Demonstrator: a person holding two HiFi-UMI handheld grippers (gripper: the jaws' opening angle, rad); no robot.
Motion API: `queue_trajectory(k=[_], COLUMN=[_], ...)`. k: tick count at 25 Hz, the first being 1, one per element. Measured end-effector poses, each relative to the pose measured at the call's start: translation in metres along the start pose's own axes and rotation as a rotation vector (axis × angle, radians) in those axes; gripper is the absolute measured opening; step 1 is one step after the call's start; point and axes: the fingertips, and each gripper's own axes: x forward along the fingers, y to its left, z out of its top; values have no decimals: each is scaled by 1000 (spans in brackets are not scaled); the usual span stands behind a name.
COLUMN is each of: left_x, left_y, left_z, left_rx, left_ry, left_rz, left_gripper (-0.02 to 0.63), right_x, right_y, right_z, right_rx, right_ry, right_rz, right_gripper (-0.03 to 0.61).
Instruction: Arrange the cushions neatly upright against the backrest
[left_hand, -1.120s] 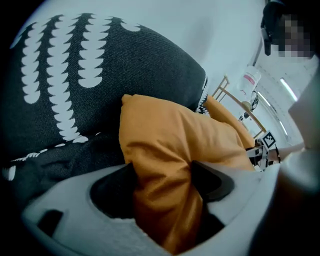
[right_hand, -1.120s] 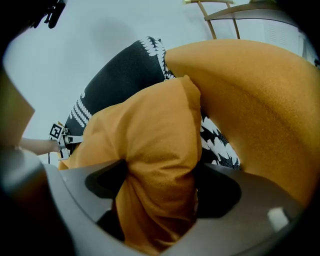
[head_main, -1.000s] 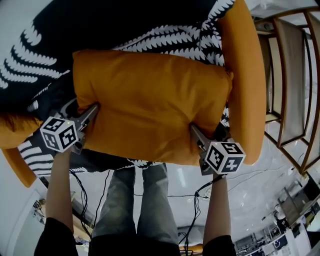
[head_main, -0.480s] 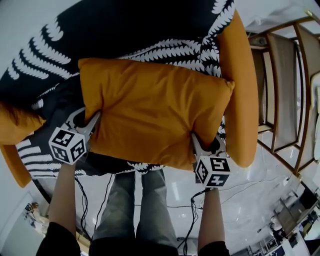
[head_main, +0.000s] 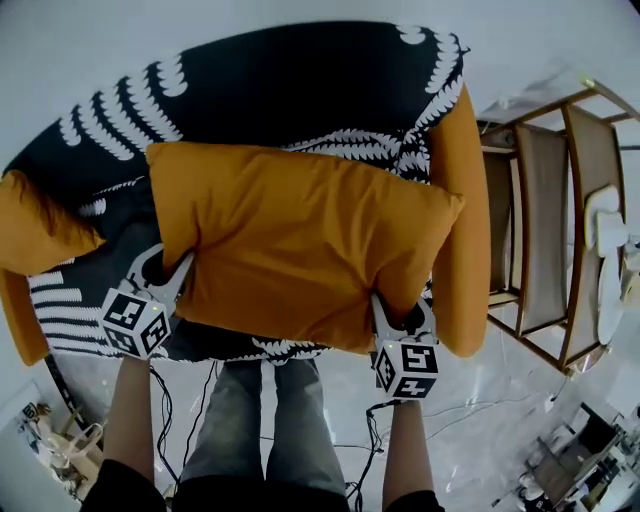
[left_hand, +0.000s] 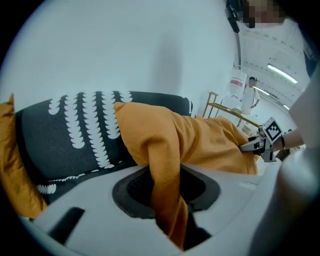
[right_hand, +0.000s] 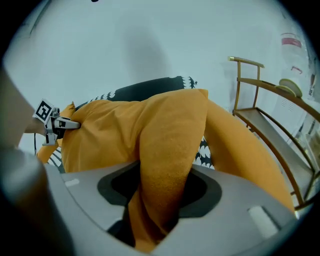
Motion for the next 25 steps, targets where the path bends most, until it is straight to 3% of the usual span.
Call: queue_trajectory(k=[8,14,25], left_x=[-51,-62,-50], left_y=[10,39,91], left_z=[52,79,108], left_rx=[-37,-69,-104], left_ry=[-164,-238,-290], left_rz=[95,144,200], left_gripper=[123,123,126], right_x=[-10,10,65], right_y=[14,31,50], right_z=[93,158,219], right_rx=[-134,-230,-283], right_ry=[-113,-175,-194], right_rz=[38,67,87], right_gripper=[242,245,252])
